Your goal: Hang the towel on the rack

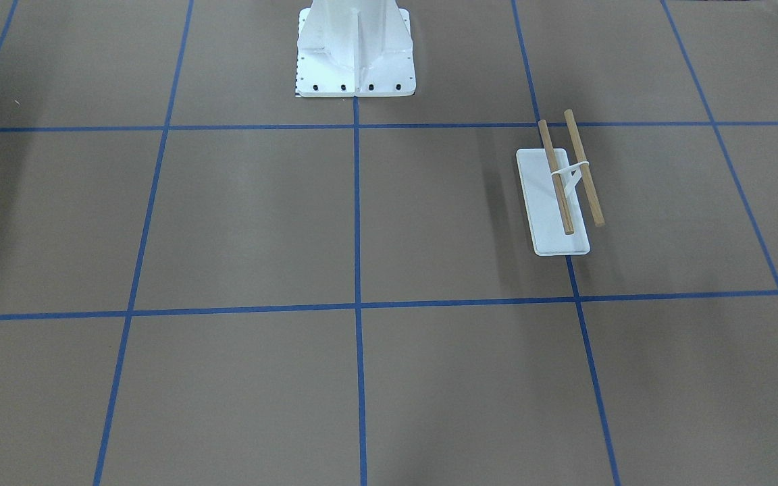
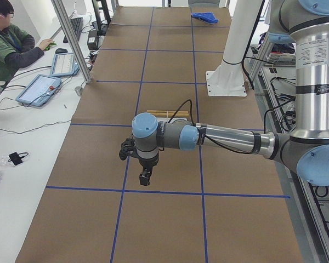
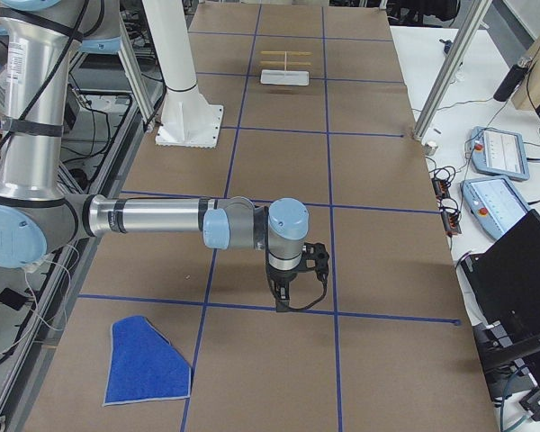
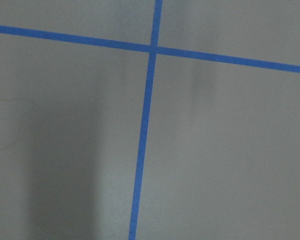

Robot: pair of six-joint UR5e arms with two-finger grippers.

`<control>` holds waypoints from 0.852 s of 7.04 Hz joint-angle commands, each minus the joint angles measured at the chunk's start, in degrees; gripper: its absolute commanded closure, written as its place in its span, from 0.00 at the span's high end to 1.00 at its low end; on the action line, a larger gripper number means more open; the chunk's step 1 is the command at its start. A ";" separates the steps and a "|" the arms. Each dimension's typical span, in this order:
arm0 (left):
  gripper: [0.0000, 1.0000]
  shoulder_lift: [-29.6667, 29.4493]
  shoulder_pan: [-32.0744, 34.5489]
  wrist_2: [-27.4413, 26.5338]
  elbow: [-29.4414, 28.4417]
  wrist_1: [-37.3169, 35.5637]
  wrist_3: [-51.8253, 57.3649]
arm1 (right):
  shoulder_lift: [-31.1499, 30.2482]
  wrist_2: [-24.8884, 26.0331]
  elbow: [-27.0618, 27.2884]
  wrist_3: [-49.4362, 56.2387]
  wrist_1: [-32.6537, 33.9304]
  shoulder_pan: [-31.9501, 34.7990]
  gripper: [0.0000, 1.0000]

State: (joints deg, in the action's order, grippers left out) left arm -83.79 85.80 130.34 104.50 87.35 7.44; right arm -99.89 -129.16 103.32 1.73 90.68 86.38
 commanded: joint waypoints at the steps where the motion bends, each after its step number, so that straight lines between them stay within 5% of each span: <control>1: 0.99 -0.41 0.07 -0.35 1.92 -0.07 -0.15 | 0.83 0.31 5.27 -0.14 -0.07 -0.07 1.00; 3: 0.99 -3.29 0.07 -0.44 2.11 -0.42 -0.41 | 3.90 1.63 7.95 -0.76 0.11 0.10 1.00; 6: 0.99 -4.71 0.15 -0.35 2.54 0.01 -0.41 | -6.24 2.15 13.81 0.91 -0.68 0.37 1.00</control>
State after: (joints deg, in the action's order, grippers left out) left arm -87.85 85.90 129.94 106.72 87.13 7.07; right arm -101.68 -127.24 113.93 2.49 90.27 86.61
